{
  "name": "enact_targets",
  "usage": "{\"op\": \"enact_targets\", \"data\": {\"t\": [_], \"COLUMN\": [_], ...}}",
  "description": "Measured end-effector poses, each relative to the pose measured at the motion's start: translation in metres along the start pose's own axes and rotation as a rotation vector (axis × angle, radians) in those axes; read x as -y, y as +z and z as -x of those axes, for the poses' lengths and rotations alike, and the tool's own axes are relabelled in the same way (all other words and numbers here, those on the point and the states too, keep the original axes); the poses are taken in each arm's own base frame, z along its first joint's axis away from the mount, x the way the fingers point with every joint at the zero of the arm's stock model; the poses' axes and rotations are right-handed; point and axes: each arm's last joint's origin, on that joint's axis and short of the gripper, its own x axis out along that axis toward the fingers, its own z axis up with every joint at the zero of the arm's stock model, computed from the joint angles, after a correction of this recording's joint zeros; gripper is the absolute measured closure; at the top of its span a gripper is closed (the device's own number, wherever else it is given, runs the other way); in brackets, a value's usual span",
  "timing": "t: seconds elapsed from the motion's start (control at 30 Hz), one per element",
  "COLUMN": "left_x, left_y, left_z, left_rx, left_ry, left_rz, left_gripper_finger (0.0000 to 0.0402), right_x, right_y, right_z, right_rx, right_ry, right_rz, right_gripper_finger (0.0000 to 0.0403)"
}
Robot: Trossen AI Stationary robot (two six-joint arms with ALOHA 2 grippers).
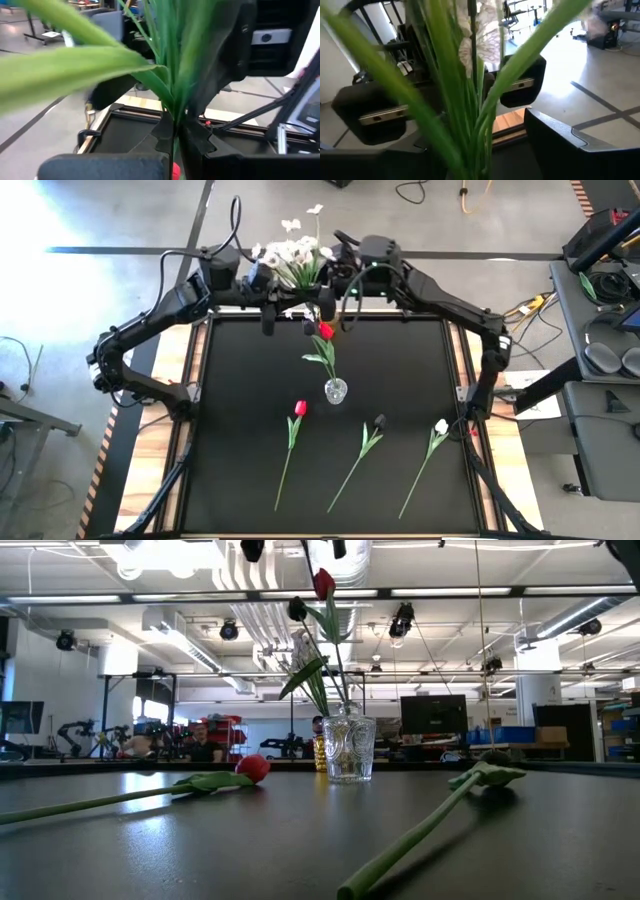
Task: Sort flowers into vase by color
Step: Put the white flowers into the yellow vase
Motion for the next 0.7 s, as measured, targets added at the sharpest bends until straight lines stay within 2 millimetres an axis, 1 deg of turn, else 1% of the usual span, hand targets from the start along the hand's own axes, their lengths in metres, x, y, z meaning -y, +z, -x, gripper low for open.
{"op": "enact_targets", "data": {"t": [0.1, 0.2, 0.3, 0.47, 0.53, 0.7], "left_x": [-0.002, -0.005, -0.007, -0.009, -0.010, -0.009], "left_y": [0.000, -0.001, -0.001, 0.000, 0.000, 0.000], "left_z": [0.001, 0.003, 0.004, 0.003, 0.003, 0.002], "left_rx": [-0.004, -0.006, -0.007, 0.001, 0.009, 0.010], "left_ry": [-0.008, 0.001, 0.008, 0.049, 0.064, 0.071], "left_rz": [0.004, 0.013, 0.016, 0.028, 0.053, 0.074], "left_gripper_finger": [0.0401, 0.0399, 0.0394, 0.0380, 0.0373, 0.0345], "right_x": [0.002, 0.003, 0.003, 0.005, 0.007, 0.011], "right_y": [0.000, 0.001, 0.003, 0.007, 0.011, 0.024], "right_z": [-0.008, -0.014, -0.015, -0.011, -0.007, 0.009], "right_rx": [-0.005, -0.002, 0.003, 0.003, 0.011, 0.047], "right_ry": [-0.001, 0.000, 0.000, -0.001, 0.010, 0.039], "right_rz": [0.004, 0.025, 0.056, 0.168, 0.190, 0.221], "right_gripper_finger": [0.0193, 0.0229, 0.0282, 0.0377, 0.0385, 0.0388]}}
